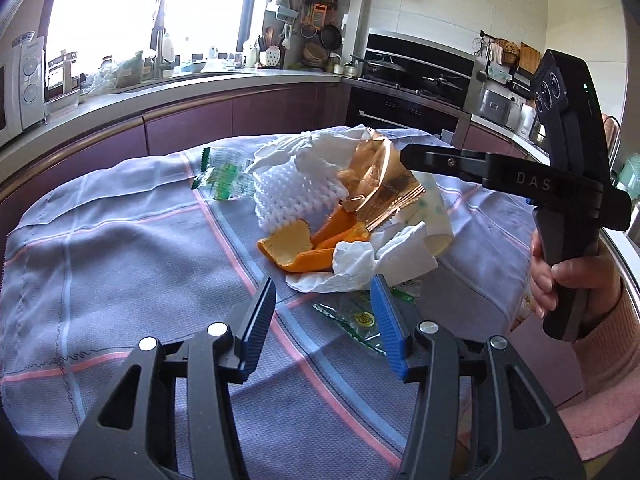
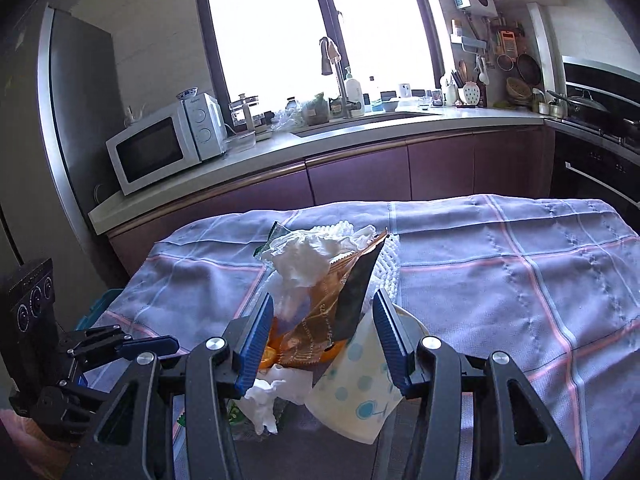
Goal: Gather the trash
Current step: 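Grasp the green snack packet with the left tool while the right tool grasps the second dotted cup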
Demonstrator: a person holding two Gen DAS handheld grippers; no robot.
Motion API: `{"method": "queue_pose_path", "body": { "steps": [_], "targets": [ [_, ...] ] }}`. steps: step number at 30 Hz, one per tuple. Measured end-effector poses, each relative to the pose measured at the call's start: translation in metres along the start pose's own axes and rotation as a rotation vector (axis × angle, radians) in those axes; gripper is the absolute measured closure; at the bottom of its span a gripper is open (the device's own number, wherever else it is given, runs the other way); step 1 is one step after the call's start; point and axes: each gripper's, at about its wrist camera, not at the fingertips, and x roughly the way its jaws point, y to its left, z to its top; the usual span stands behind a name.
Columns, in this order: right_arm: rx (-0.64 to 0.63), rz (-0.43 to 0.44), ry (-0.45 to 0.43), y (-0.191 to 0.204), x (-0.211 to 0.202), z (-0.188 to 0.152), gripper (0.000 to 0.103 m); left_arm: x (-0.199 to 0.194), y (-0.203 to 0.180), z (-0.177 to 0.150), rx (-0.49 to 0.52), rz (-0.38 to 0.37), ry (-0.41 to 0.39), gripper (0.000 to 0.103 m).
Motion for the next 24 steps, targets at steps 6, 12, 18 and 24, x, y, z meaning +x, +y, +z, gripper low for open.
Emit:
{"method": "queue_pose_path", "body": {
  "steps": [6,12,18,24],
  "targets": [
    [0.042,-0.024,0.0,-0.014,-0.003,-0.004,0.053,0.006,-0.006,-0.004,0.004,-0.022,0.035,0.051],
    [0.11,-0.032,0.035,-0.028,-0.004,-0.018,0.05,0.015,-0.009,-0.011,0.0,-0.048,0.074,0.047],
    [0.111,-0.027,0.068,-0.024,0.004,-0.026,0.044,0.027,-0.007,-0.012,-0.042,-0.101,0.119,0.047],
    [0.182,-0.012,0.101,-0.038,0.008,-0.035,0.048,0.037,-0.007,-0.016,-0.063,-0.108,0.163,0.049]
  ]
}}
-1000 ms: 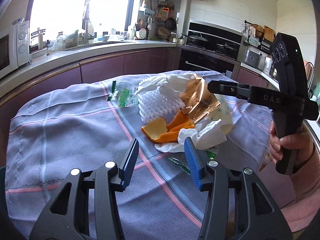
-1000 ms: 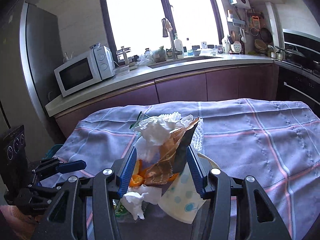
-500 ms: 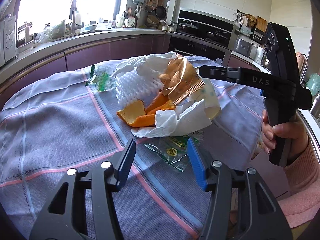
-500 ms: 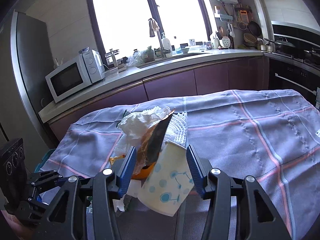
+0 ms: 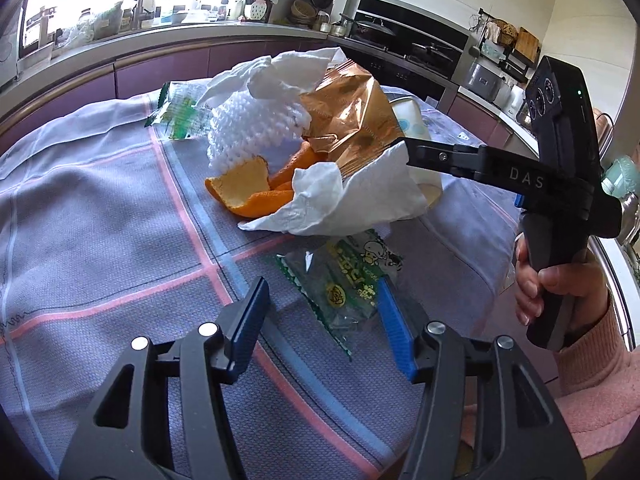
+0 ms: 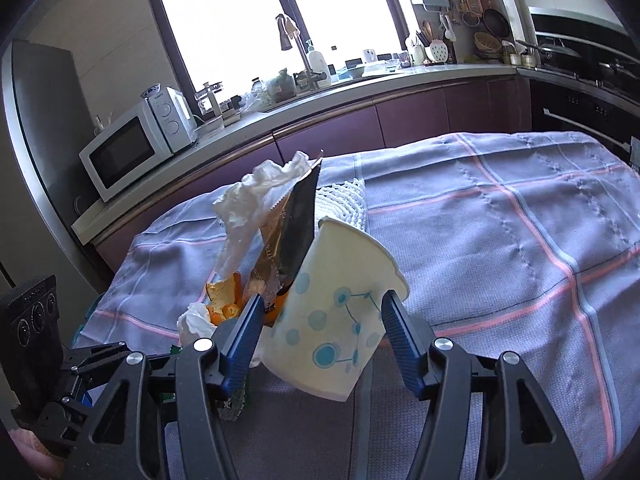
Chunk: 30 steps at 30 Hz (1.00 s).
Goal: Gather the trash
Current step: 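Grasp the green snack packet with the left tool while the right tool grasps the second dotted cup, then lift the packet and cup and carry both toward the teal bin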
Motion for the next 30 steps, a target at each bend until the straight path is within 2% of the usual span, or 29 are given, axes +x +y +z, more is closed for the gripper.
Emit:
{"method": "queue_pose_path", "body": {
  "steps": [3,4,5,7,10,14,18,24,30],
  "targets": [
    [0.051,0.052,0.0,-0.01,-0.003,-0.003,0.054,0.0,0.003,0.002,-0.018,-0.021,-0.001,0.049],
    [0.061,0.059,-0.003,-0.012,-0.004,-0.004,0.059,0.0,0.004,0.003,-0.025,-0.026,-0.001,0.054],
    [0.07,0.064,-0.005,-0.014,-0.006,-0.004,0.06,0.001,0.005,0.003,-0.031,-0.035,0.002,0.064],
    [0.08,0.07,-0.006,-0.016,-0.007,-0.003,0.06,0.004,0.007,0.004,-0.043,-0.041,0.009,0.075],
    [0.09,0.07,-0.02,-0.017,-0.012,-0.004,0.061,0.004,0.008,0.005,-0.05,-0.042,0.005,0.084],
    [0.118,0.06,-0.047,-0.025,-0.02,-0.002,0.061,-0.001,0.007,0.006,-0.045,-0.051,-0.009,0.087],
    [0.1,0.008,-0.058,-0.026,-0.026,0.001,0.061,-0.011,0.005,0.004,-0.026,-0.061,-0.027,0.09],
    [0.112,-0.031,-0.071,-0.036,-0.038,0.001,0.061,-0.031,0.007,-0.006,0.006,-0.044,-0.04,0.09],
    [0.096,-0.016,-0.122,-0.028,-0.053,0.005,0.061,-0.053,0.018,-0.014,-0.007,-0.032,-0.063,0.091]
  ]
}}
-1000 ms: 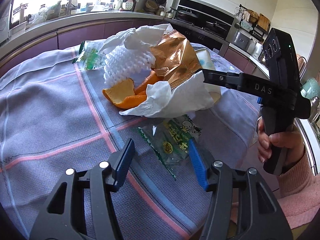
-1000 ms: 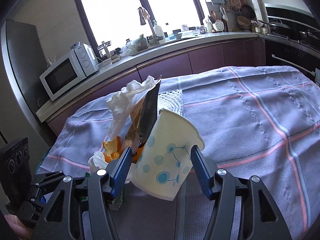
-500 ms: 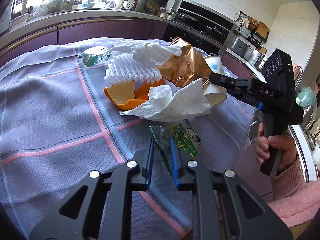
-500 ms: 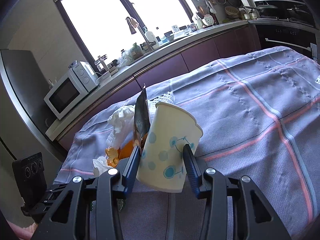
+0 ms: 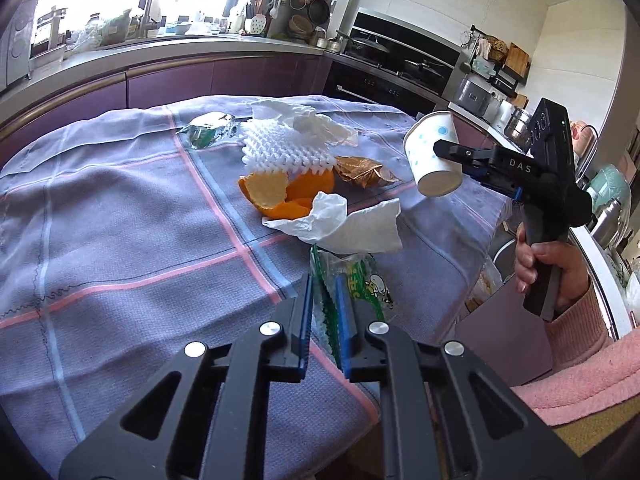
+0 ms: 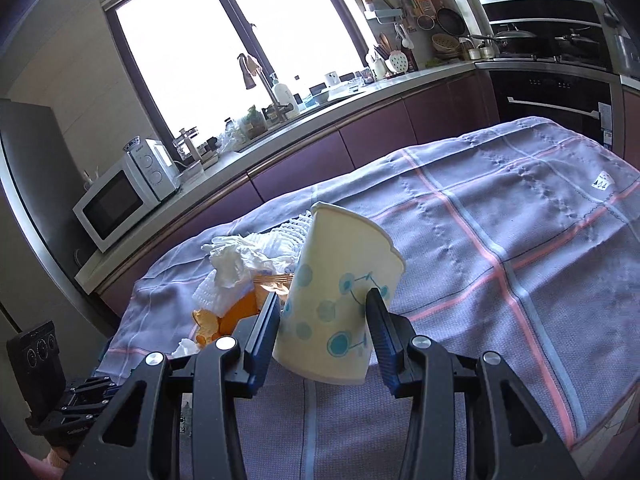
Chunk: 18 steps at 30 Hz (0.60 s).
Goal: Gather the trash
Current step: 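Lift the packet and cup and carry both toward the teal bin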
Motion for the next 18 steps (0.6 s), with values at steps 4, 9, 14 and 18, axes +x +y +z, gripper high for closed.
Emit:
{"method": "queue_pose_path", "body": {
  "steps": [4,9,14,18],
  "targets": [
    [-0.042,0.049,-0.019,0.019,-0.006,0.004,0.061,-0.017,0.009,-0.002,-0.016,0.02,-0.032,0.091],
    [-0.109,0.131,-0.029,0.053,-0.007,0.007,0.061,-0.043,0.014,-0.01,-0.03,0.051,-0.072,0.091],
    [-0.165,0.235,-0.002,0.091,0.004,0.006,0.061,-0.07,0.022,-0.017,-0.048,0.091,-0.111,0.091],
    [-0.21,0.326,0.038,0.129,0.021,0.0,0.061,-0.093,0.037,-0.023,-0.082,0.137,-0.146,0.091]
  ]
}}
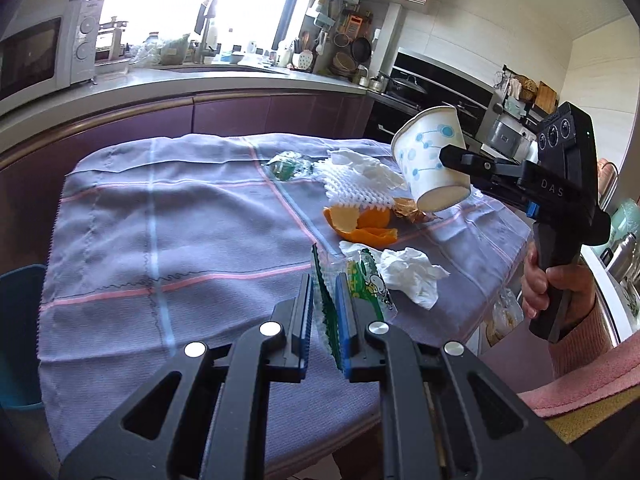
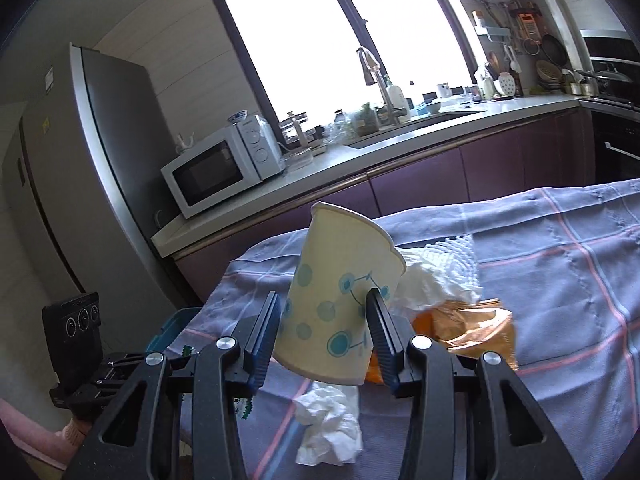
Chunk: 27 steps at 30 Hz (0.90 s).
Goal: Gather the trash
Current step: 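Lift the packet and cup and carry both toward the teal bin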
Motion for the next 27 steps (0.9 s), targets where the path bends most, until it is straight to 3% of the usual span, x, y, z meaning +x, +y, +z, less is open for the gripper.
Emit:
{"method": "queue_pose_path", "body": {
  "steps": [5,17,27],
  "targets": [
    [-0.057,0.116,0.058,0.039,0.037,0.002,0.061,-0.034,0.026,0.0,-0.051,0.076,-0.06,0.091],
    [-0.148,0.373,0.212,0.132,0.124,-0.001,0.061,-0.119,0.104,-0.014,-0.199,0.34,-0.168,0.091],
    [-0.212,0.505,0.324,0.198,0.186,-0.007,0.061,-0.165,0.158,-0.03,-0.276,0.537,-0.203,0.091]
  ]
}}
